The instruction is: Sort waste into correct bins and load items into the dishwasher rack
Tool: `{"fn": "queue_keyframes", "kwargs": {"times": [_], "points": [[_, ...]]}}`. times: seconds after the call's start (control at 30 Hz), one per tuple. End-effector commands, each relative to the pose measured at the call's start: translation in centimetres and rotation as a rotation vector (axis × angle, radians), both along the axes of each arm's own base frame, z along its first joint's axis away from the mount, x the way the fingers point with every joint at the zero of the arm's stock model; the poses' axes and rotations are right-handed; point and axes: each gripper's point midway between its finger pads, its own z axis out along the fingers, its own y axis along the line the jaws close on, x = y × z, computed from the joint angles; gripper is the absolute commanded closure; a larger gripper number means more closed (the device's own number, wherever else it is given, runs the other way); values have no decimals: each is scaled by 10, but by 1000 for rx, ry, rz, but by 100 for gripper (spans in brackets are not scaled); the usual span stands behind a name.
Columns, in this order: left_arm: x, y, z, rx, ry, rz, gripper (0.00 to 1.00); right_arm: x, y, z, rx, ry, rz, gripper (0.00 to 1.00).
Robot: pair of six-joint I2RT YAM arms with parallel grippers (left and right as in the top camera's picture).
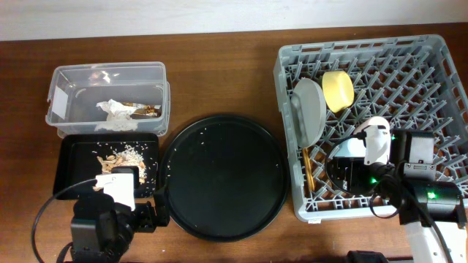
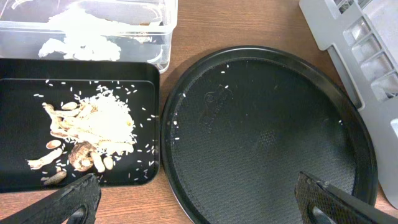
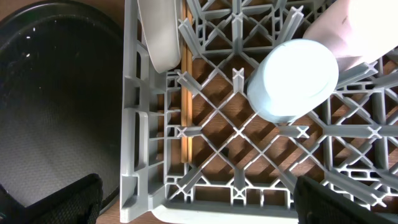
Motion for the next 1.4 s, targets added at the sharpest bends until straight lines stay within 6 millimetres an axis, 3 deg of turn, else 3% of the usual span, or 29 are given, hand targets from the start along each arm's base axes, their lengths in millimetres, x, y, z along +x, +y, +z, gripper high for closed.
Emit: {"fn": "queue_keyframes", "kwargs": {"times": [0.0, 0.07, 0.13, 0.17, 0.27, 0.4, 0.5, 0.63, 0.67, 0.7, 1.37], "points": [[-1, -1, -2, -13, 4, 2, 1, -5, 2, 13, -84, -81, 42, 1], [-1, -1, -2, -13, 4, 2, 1, -1, 5, 40, -147, -250, 59, 1], [-1, -1, -2, -13, 4, 2, 1, -10, 9, 70, -152, -477, 60, 1], [-1, -1, -2, -13, 4, 2, 1, -13, 9, 74, -148, -536, 57, 1], [-1, -1, -2, -13, 4, 2, 1, -20, 19, 67, -102, -770, 85, 2], [-1, -1, -2, -13, 4, 2, 1, -4, 30, 52, -71, -1096, 112, 1], [-1, -1, -2, -13, 4, 2, 1, 6, 22, 48, -92, -1237, 75, 1], [-1, -1, -2, -13, 4, 2, 1, 15, -9, 17, -135, -1133, -107, 1], [-1, -1, -2, -13, 4, 2, 1, 16, -13, -15, -51, -990, -180, 1], [-1, -1, -2, -13, 4, 2, 1, 16, -13, -24, -23, -948, -200, 1], [-1, -1, -2, -14, 3, 2, 1, 16, -13, -24, -23, -947, -201, 1]]}}
